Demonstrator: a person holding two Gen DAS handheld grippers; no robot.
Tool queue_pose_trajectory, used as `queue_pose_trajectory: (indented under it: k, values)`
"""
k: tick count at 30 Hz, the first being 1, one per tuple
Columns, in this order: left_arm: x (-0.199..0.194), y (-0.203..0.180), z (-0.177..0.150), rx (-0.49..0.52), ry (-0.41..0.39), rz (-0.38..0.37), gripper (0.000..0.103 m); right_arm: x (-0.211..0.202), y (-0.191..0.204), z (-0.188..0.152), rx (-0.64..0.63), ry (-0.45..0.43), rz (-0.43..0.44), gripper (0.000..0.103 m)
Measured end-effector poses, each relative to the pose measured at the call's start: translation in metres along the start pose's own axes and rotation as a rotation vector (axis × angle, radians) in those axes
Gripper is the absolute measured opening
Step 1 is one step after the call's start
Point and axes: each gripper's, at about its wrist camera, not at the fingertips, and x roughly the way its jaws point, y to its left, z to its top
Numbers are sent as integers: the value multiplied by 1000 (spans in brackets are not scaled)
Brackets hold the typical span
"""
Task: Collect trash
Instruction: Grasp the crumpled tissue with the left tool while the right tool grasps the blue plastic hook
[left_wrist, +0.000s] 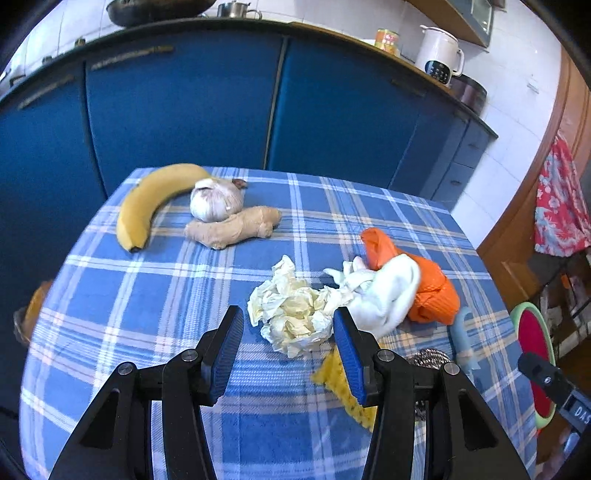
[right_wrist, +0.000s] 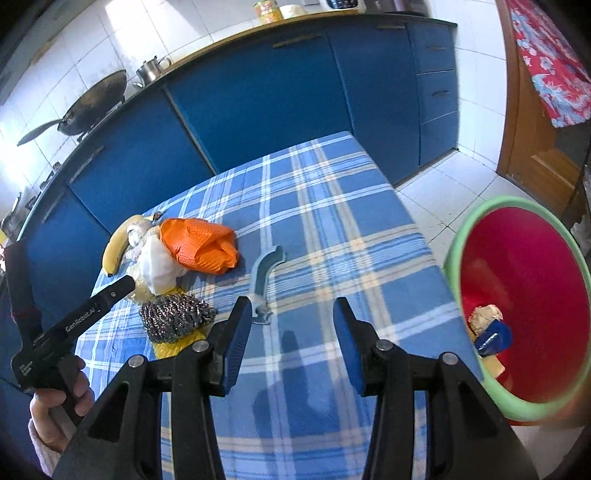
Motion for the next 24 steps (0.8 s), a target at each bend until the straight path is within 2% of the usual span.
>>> queue_pose_trajectory:
  k: [7,10,15,18,20,24]
  values:
    - [12,4,-1,-26,5,-25,52,22,11,5,-20,26,9,48]
    - [16,7,-2,-36,3,-42,40,29,15,7,-34,33,9,48]
    - [16,9,-4,-55,-6,-54,39,40,19,6,-39,51,7,48]
    - [15,10,-5,-56,-13,-62,32,45,21,5,-40,53,3,48]
    - [12,13,-4,-72,-20,-79,22,48,23,5,-47,56,-1,48]
    - [-2,20,-1,-105,-63,-104,21,51,28,3,-53,62,6,48]
